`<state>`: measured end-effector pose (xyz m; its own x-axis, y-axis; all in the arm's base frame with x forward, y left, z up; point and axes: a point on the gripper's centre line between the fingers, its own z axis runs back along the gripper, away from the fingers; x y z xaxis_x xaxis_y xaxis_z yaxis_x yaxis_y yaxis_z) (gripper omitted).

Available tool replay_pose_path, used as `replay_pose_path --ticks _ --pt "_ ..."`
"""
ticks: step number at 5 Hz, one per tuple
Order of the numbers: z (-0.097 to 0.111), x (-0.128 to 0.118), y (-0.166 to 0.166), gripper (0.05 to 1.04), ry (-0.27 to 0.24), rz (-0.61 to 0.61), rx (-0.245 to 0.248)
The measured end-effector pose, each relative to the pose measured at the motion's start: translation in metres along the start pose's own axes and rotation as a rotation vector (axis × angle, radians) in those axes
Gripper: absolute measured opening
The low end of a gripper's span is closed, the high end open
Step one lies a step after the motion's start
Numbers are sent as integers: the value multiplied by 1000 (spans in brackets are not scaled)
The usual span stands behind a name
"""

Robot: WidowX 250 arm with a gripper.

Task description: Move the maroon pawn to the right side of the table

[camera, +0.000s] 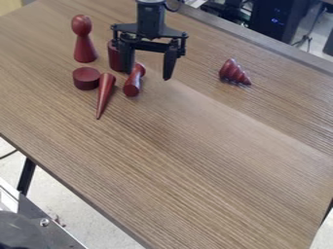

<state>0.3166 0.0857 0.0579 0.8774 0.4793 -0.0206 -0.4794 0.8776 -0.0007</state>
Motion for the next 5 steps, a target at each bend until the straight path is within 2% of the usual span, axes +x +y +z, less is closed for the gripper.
replay_pose_path --ticks 1,3,4,5 --pt "-1 1 8 992 1 26 3" --pt "-5 4 12 992 -23 52 -26" --pt "-14 7 10 992 -23 49 -54" --pt "-25 9 10 992 7 49 -61"
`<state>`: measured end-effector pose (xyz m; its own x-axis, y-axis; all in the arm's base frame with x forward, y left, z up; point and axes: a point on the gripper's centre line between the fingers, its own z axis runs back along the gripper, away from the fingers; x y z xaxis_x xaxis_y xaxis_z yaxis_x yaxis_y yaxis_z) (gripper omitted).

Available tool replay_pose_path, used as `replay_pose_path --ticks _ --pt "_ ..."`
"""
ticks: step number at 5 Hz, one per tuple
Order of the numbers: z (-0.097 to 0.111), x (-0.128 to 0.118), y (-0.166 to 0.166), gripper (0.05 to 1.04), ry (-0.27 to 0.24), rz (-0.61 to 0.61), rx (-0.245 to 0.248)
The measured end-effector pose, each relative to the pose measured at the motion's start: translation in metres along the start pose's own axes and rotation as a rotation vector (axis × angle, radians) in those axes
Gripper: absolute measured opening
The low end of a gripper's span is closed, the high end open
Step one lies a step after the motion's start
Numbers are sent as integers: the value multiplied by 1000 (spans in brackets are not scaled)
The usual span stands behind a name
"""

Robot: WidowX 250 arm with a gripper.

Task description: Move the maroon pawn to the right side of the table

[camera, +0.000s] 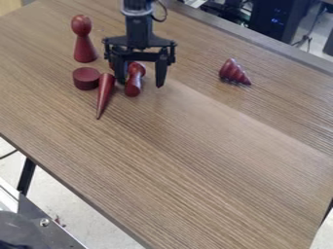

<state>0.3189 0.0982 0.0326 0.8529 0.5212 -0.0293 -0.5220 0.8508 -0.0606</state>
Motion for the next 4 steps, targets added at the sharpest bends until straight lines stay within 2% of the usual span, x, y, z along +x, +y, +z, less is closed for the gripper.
replay_pose_path --ticks 1,3,4 --pt "-1 1 2 964 2 6 3" --pt "-3 5 4 392 -30 33 6" --pt "-1 4 4 321 -17 28 15"
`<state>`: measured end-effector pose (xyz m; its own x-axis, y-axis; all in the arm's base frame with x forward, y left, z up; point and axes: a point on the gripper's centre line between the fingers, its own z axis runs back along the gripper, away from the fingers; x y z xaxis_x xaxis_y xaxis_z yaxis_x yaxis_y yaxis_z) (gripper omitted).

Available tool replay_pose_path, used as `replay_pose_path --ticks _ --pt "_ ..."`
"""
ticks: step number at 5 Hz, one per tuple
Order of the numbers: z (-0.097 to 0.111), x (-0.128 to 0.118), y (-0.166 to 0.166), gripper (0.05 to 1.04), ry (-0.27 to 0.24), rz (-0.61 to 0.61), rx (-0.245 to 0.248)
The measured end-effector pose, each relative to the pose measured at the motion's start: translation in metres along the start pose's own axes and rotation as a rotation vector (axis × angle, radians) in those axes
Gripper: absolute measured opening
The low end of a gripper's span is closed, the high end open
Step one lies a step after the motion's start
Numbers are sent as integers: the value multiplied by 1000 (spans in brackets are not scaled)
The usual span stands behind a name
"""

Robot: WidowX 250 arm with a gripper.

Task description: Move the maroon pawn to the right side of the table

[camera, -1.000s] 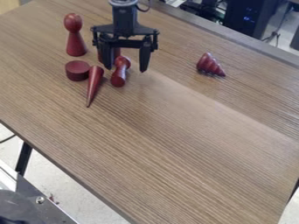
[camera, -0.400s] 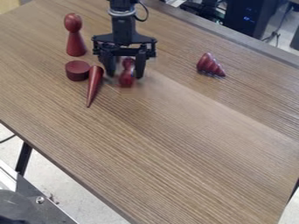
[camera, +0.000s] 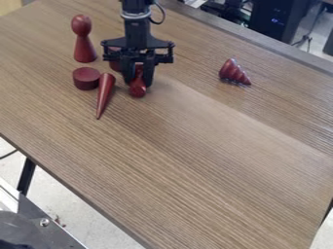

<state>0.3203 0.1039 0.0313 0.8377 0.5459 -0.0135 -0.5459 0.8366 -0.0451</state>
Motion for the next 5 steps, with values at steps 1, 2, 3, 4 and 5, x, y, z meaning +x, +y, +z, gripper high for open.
replay_pose_path --ticks 1,2,3,4,5 --pt "10 4 -12 320 -8 -67 16" --pt "28 -2 -52 320 -54 -238 10" --pt "42 -8 -80 320 -104 -367 -43" --pt "36 -25 -100 320 -71 -438 -129" --pt "36 -40 -126 320 -67 -546 -181"
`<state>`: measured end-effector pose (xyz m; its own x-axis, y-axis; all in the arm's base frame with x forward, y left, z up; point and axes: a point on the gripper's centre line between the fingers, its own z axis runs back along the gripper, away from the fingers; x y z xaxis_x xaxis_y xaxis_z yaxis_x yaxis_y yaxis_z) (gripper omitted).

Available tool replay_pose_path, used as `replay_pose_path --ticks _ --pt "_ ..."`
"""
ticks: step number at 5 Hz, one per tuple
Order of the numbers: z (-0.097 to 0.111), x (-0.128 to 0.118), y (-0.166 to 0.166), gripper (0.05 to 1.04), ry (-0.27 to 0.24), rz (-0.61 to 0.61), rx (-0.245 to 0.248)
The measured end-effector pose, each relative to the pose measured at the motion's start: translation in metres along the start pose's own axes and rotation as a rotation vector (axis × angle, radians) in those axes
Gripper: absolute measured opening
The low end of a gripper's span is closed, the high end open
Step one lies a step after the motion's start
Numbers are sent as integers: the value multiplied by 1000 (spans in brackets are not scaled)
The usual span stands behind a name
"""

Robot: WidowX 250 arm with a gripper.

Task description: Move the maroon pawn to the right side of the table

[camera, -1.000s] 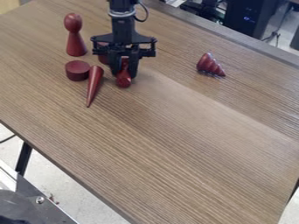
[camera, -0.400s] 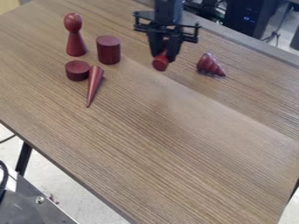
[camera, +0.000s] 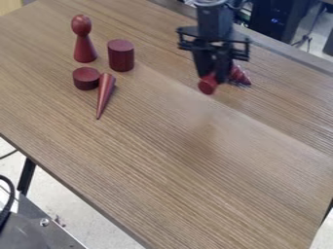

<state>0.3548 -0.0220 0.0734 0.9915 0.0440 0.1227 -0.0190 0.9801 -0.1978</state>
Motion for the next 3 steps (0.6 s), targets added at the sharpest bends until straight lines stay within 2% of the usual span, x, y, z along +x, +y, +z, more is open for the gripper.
replay_pose_path --ticks 1,3 --pt "1 0 -39 320 -45 -164 -14" --pt "-6 -7 -87 320 -54 -353 17"
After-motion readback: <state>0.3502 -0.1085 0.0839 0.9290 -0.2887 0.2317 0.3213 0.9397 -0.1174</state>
